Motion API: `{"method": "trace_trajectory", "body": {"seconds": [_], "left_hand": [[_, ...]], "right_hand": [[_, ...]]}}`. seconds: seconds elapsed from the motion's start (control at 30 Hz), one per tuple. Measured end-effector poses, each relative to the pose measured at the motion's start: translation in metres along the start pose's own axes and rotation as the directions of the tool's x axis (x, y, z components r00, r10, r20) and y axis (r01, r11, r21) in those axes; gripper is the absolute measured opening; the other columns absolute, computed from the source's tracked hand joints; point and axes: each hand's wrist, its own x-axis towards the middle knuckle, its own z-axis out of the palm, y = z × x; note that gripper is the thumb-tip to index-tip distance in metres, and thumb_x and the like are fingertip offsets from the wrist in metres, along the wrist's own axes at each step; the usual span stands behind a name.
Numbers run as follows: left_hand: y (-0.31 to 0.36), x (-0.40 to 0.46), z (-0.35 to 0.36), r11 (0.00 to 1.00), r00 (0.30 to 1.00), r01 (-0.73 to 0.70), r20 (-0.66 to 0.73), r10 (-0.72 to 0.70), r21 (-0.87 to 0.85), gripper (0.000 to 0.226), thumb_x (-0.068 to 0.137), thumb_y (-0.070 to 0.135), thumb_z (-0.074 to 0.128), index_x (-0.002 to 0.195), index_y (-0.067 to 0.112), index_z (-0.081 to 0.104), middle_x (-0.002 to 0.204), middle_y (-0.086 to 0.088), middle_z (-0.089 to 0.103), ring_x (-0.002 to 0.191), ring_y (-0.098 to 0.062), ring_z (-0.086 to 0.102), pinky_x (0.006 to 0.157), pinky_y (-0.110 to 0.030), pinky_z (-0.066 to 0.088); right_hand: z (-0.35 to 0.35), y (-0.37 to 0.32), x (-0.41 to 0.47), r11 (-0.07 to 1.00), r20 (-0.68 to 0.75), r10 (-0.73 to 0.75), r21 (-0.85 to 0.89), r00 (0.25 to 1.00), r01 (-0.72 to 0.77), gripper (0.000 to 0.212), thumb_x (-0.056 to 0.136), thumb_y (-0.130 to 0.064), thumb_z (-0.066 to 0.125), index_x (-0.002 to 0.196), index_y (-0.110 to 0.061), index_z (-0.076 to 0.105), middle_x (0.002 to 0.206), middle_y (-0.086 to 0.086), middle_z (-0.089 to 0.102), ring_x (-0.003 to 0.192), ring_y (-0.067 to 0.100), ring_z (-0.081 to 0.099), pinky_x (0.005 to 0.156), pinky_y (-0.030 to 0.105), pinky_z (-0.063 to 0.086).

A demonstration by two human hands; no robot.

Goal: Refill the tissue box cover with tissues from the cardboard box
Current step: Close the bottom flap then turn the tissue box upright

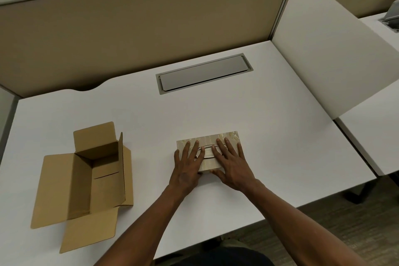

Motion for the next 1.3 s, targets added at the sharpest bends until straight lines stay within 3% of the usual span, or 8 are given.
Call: {"method": "trace_trajectory", "body": {"seconds": [0.43, 0.63, 0.77, 0.97, 1.13, 1.3], "left_hand": [[0.0, -0.001, -0.001, 1.0, 1.0, -0.005, 0.003, 0.005, 0.001, 0.081, 0.099, 0.04, 0.057, 0.164, 0.03, 0.011, 0.172, -0.005, -0.011, 0.158, -0.033, -0.013, 0.126, -0.058, -0.003], [0.002, 0.0, -0.001, 0.999, 1.0, 0.004, -0.012, -0.004, -0.045, 0.074, 0.094, 0.034, 0.065, 0.159, 0.031, 0.03, 0.173, -0.004, -0.006, 0.159, -0.032, -0.009, 0.126, -0.058, 0.0], [0.002, -0.002, 0.0, 0.998, 1.0, 0.006, -0.025, -0.008, -0.065, 0.073, 0.094, 0.034, 0.066, 0.158, 0.032, 0.032, 0.173, -0.003, -0.006, 0.159, -0.031, -0.01, 0.126, -0.058, 0.0], [-0.002, -0.004, 0.001, 0.998, 0.999, -0.014, -0.033, 0.012, -0.061, 0.088, 0.097, 0.039, 0.06, 0.163, 0.034, 0.002, 0.172, -0.002, -0.01, 0.159, -0.029, -0.012, 0.126, -0.055, -0.003], [-0.002, -0.007, 0.003, 0.993, 0.993, -0.032, -0.118, 0.018, -0.116, 0.083, 0.097, 0.056, 0.049, 0.163, 0.028, 0.01, 0.172, -0.002, 0.001, 0.16, -0.029, -0.002, 0.127, -0.055, 0.002], [-0.005, -0.005, 0.012, 0.997, 0.992, -0.061, -0.112, 0.056, -0.044, 0.085, 0.101, 0.06, 0.04, 0.164, 0.017, 0.003, 0.171, -0.005, -0.009, 0.159, -0.029, -0.01, 0.129, -0.053, 0.001]], "right_hand": [[0.001, 0.001, -0.001, 0.997, -0.057, -0.016, 0.072, 0.998, 0.02, 0.078, 0.101, -0.065, 0.039, 0.164, -0.022, 0.025, 0.174, 0.006, -0.001, 0.16, 0.031, -0.008, 0.127, 0.055, -0.01], [0.003, 0.002, 0.0, 0.993, -0.083, -0.005, 0.121, 0.997, 0.015, 0.073, 0.099, -0.066, 0.044, 0.157, -0.021, 0.043, 0.174, 0.005, 0.005, 0.161, 0.029, -0.005, 0.127, 0.054, -0.01], [0.006, 0.002, 0.0, 0.989, -0.119, -0.004, 0.149, 0.993, 0.022, 0.071, 0.097, -0.065, 0.049, 0.152, -0.02, 0.05, 0.174, 0.005, 0.01, 0.161, 0.029, -0.001, 0.127, 0.056, -0.007], [0.008, 0.002, -0.001, 0.979, -0.169, 0.01, 0.203, 0.985, 0.025, 0.085, 0.094, -0.07, 0.047, 0.161, -0.02, 0.035, 0.173, 0.004, 0.016, 0.161, 0.027, 0.004, 0.128, 0.058, 0.001], [0.01, 0.0, -0.002, 0.969, -0.2, 0.05, 0.247, 0.979, 0.001, 0.1, 0.09, -0.08, 0.045, 0.165, -0.018, 0.02, 0.173, 0.005, 0.011, 0.161, 0.022, 0.005, 0.129, 0.052, 0.001], [0.01, -0.001, -0.005, 0.986, -0.166, 0.052, 0.163, 0.985, -0.024, 0.104, 0.091, -0.084, 0.025, 0.165, -0.012, 0.011, 0.174, 0.007, 0.003, 0.161, 0.024, -0.002, 0.13, 0.052, 0.0]]}}
